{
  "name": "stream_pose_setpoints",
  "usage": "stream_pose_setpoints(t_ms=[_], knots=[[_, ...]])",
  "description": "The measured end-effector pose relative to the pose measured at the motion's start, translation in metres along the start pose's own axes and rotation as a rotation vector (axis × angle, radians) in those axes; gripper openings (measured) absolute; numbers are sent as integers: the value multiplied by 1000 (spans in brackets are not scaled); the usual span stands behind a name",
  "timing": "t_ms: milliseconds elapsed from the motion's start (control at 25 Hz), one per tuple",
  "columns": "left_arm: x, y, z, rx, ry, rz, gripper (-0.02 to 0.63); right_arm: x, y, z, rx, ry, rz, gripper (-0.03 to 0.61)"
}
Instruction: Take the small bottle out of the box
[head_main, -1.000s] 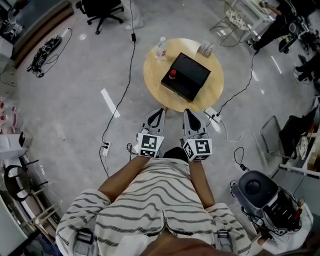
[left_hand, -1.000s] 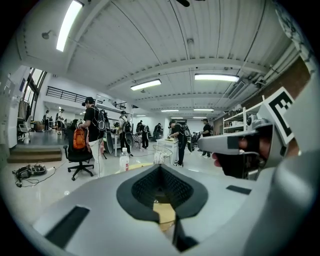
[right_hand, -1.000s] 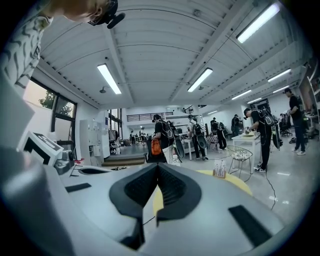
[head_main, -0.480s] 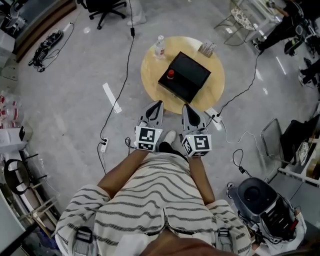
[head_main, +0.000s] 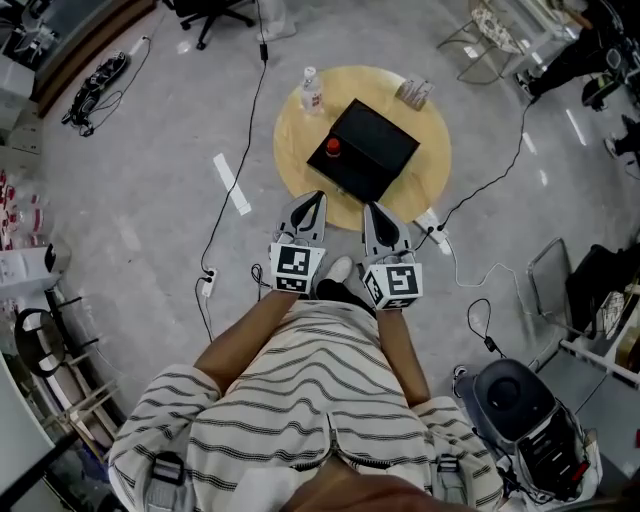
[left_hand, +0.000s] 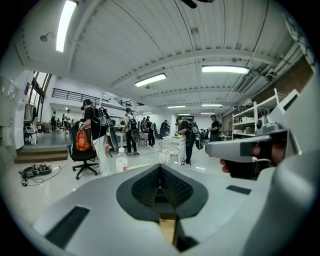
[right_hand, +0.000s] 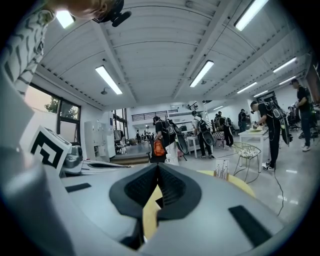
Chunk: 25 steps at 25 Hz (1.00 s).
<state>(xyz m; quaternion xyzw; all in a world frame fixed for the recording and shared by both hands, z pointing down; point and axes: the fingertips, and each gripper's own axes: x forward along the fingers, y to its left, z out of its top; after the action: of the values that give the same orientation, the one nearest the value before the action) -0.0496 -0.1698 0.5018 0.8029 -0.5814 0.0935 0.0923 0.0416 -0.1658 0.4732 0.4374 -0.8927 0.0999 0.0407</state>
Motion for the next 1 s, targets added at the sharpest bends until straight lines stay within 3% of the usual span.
stream_pose_setpoints(t_ms=[240,640,1000], knots=[[15,-4,-5,-6,18,10,21,1,-7,-11,24,12,8,11],[22,25,-20,-29,50,12,21,6,8,-29,39,52,-53,11],[43,40,-37,-25,78,-34,23,14,16,-42,51,76,-101,11]])
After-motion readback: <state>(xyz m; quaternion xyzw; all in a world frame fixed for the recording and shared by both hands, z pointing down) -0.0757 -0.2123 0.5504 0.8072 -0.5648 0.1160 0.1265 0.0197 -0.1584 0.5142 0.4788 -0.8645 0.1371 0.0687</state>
